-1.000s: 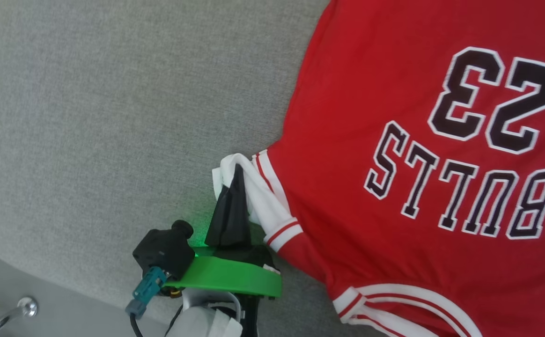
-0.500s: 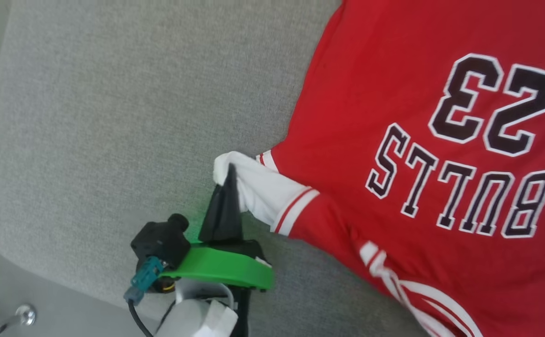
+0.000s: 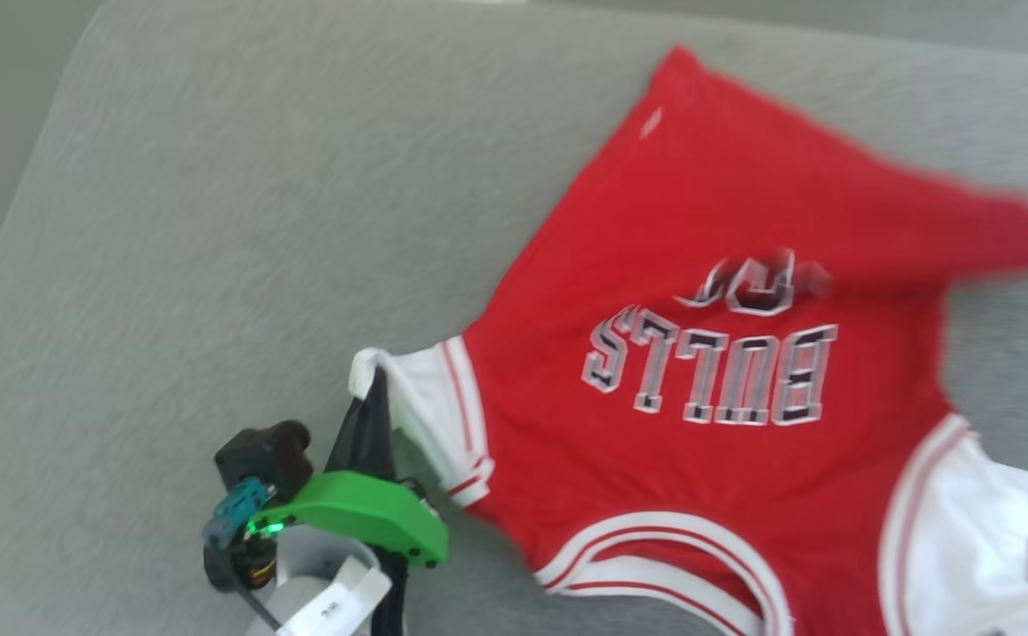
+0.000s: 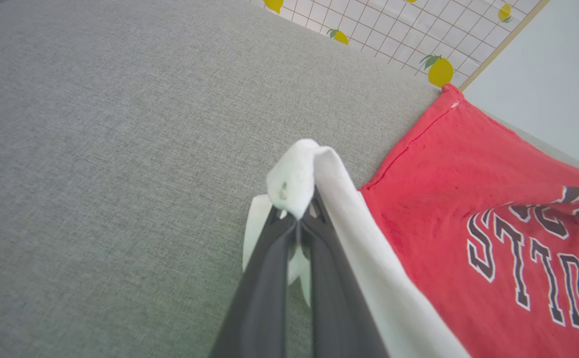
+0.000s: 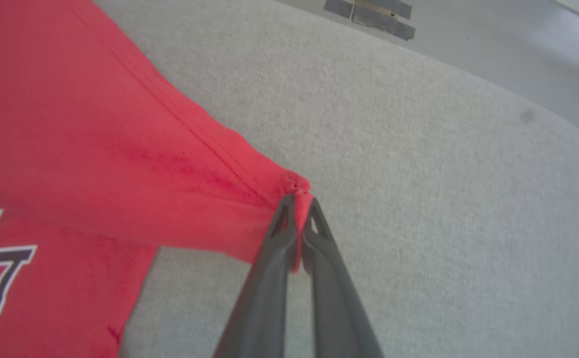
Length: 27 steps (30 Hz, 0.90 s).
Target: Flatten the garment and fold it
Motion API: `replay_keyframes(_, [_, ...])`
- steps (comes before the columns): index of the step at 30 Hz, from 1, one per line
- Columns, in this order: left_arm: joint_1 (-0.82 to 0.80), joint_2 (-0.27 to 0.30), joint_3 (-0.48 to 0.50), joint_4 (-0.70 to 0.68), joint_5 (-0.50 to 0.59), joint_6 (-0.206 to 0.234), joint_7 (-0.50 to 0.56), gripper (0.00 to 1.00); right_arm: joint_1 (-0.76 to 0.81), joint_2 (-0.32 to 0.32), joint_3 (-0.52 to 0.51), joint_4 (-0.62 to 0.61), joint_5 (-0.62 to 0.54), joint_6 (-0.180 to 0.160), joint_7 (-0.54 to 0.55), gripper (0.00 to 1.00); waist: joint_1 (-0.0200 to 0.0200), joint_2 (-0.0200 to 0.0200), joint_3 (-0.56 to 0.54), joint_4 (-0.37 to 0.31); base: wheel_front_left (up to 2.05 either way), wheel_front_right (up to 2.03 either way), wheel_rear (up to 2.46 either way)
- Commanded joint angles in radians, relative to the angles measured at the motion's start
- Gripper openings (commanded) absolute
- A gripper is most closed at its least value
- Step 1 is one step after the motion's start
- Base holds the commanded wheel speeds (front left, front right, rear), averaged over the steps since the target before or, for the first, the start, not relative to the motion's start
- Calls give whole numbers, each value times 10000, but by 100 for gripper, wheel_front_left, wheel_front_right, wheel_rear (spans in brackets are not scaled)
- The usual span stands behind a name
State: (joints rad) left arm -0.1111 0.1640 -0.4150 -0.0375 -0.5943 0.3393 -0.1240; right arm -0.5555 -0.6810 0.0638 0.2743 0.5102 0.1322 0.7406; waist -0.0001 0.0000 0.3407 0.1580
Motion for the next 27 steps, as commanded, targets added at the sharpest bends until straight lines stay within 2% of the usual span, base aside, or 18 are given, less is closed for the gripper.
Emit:
replay_keyframes(1, [125, 122, 88, 52, -73, -34, 30, 0, 669, 161, -193, -267, 67, -15, -115, 0, 1, 0, -1614, -1690, 0, 0, 0])
replay_keyframes(5, [233, 198, 101, 149, -158, -53, 111, 0, 3089, 884, -1005, -948, 159, -15, -320, 0, 1, 0, -1806, -1915, 0, 0, 0])
replay_keyframes(10, [484, 155, 198, 485, -427, -48, 152, 0, 5807, 2310, -1403, -1605, 73, -15, -137, 0, 1, 0, -2066, -1914, 0, 0, 0])
replay_keyframes(16, [747, 101, 316, 718, -652, -90, -6, 0, 7277, 3540, -1497, -2067, -256, -15, -29, 0, 1, 0, -2251, -1903, 0, 0, 0])
replay_keyframes(17, [774, 102, 335, 754, -682, -100, -26, 0, 7296, 3719, -1647, -2146, -279, -15, -200, 15, 1, 0, -2299, -1909, 0, 0, 0])
replay_keyframes(18, [792, 105, 347, 779, -704, -107, -33, 0, 7277, 3807, -1767, -2230, -323, -15, -380, 46, 1, 0, -2324, -1914, 0, 0, 0])
replay_keyframes(19, [810, 111, 366, 808, -734, -115, -40, 0, 7197, 3886, -1915, -2376, -355, -15, -672, 100, 1, 0, -2359, -1928, 0, 0, 0])
replay_keyframes(27, [948, 240, 454, 899, -846, -104, -1, 0, 5774, 4181, -2354, -3721, 572, -15, -3375, 100, 1, 0, -2673, -2045, 0, 0, 0])
